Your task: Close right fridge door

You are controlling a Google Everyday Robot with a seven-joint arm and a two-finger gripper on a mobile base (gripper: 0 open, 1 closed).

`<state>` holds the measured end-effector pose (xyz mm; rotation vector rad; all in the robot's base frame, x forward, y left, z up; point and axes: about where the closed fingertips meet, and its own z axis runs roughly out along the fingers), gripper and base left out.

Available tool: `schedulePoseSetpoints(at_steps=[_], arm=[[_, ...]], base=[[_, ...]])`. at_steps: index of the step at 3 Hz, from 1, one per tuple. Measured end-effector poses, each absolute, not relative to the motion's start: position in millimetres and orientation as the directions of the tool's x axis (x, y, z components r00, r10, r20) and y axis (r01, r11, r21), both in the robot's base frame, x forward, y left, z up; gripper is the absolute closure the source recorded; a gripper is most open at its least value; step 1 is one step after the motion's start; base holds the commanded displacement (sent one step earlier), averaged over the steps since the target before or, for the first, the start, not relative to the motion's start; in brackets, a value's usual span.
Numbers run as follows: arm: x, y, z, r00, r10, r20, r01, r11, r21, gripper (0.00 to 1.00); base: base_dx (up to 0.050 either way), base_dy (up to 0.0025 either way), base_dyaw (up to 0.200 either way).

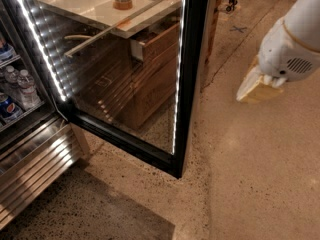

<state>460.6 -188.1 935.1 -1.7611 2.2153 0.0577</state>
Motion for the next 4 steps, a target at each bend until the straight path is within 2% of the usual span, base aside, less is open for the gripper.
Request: schedulePoseSetpoints(at_steps=[2, 4], arm=[[492, -152, 884, -0.175, -0.929, -0.326, -0.979, 0.200, -0.042, 1.00], [512, -166, 895, -0.213, -0.923, -0.319, -0.971, 0.236, -0.033, 1.00]], base=[[0.000, 0.00000, 0.000], [0.000, 0.00000, 0.000]])
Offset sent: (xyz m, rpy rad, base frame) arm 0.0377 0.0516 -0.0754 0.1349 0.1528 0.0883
